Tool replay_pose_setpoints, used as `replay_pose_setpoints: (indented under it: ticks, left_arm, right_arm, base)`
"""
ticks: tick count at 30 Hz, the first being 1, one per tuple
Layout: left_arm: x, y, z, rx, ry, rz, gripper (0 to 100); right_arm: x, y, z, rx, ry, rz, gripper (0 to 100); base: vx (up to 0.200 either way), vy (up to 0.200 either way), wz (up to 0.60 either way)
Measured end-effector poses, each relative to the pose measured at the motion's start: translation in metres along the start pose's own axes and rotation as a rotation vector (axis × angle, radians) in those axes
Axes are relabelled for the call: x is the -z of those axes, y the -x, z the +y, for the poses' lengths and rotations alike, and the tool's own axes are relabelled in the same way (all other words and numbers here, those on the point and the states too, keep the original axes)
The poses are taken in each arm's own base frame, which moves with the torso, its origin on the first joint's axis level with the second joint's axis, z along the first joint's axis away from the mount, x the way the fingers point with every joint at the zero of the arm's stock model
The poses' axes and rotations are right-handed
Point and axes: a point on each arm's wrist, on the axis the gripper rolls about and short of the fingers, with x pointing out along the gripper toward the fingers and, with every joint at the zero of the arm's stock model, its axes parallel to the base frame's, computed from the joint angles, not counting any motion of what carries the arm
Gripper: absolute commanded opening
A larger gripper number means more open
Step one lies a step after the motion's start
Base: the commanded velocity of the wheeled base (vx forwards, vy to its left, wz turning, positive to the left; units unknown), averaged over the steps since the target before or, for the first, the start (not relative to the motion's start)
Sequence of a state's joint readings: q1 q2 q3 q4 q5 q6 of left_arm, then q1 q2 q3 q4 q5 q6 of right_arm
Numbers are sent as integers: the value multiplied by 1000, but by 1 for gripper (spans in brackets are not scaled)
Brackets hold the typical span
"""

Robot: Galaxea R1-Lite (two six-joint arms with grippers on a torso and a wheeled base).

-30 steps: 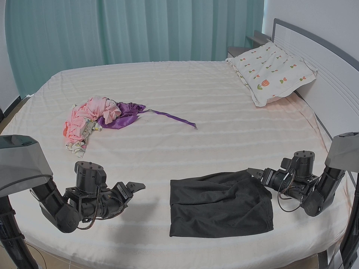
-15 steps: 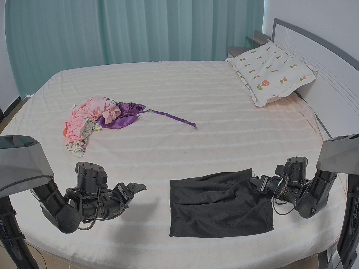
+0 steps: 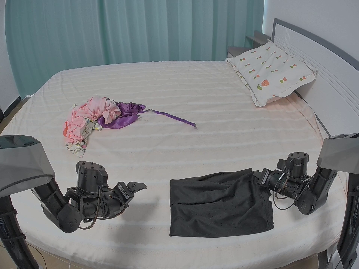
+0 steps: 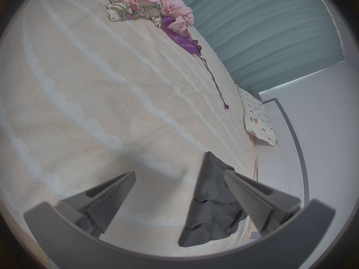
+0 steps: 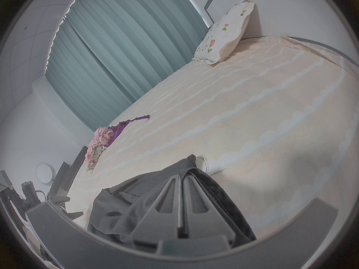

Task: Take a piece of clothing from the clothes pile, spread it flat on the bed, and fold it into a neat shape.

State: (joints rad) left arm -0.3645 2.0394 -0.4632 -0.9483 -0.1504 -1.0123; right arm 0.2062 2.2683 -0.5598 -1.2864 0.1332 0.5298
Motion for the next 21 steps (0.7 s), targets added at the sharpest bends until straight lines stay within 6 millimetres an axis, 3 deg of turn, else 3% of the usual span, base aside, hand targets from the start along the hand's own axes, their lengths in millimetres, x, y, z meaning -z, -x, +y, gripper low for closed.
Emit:
replay_pose_setpoints:
  ticks: [21]
  left_arm:
    - [-5,-3,-3,11,64,-13,100]
  right_arm:
    - [-19,-14,-7,10,-103,-86,0]
  base:
    - [0,0,0]
